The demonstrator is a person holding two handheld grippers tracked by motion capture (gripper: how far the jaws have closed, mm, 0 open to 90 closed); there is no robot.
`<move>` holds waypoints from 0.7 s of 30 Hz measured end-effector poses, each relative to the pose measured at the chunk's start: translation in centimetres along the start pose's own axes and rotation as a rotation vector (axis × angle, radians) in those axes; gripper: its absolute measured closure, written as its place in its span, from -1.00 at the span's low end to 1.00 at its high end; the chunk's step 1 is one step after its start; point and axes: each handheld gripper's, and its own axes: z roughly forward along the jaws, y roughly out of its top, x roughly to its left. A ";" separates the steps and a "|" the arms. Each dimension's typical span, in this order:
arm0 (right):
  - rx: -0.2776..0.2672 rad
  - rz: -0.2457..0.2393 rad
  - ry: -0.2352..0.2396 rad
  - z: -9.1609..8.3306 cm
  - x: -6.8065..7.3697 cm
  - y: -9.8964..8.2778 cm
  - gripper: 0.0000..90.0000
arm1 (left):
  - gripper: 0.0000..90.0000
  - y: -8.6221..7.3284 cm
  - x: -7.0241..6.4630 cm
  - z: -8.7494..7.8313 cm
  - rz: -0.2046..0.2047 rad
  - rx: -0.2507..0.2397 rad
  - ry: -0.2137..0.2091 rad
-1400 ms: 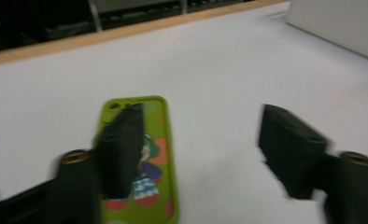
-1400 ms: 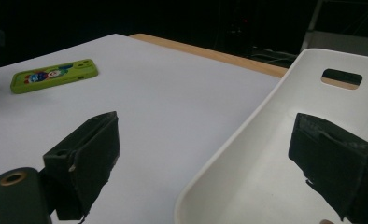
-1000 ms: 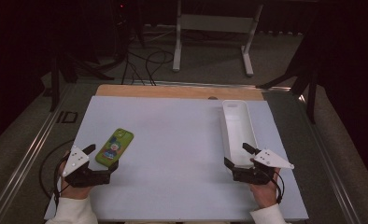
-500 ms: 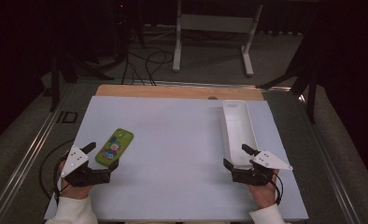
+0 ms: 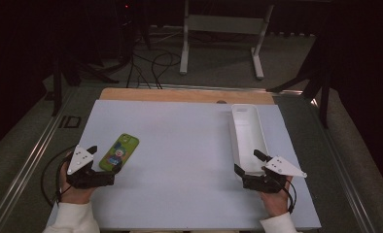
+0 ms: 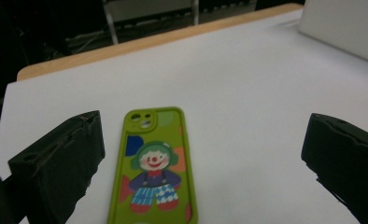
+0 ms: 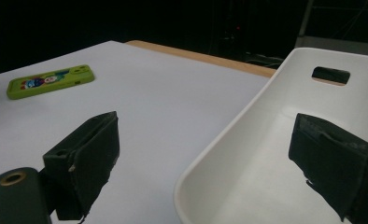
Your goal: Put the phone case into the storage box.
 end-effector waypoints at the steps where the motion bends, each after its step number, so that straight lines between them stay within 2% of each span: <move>1: -0.001 0.000 -0.002 0.0 0.0 0.0 -0.81 | -1.00 0.2 0.1 0.0 0.003 0.015 0.001; 7: 0.005 -0.002 0.001 0.1 0.0 0.0 -0.81 | -1.00 0.7 0.9 0.3 0.009 0.086 0.018; 10: 0.006 0.002 0.003 0.1 0.0 0.1 -0.81 | -1.00 0.9 1.3 1.0 0.001 0.144 0.023; 16: 0.013 0.005 0.008 0.2 0.0 0.0 -0.81 | -1.00 1.3 1.7 2.1 0.008 0.201 0.040; 21: 0.013 0.009 0.007 0.2 0.0 0.1 -0.81 | -1.00 1.7 2.1 3.5 0.017 0.270 0.039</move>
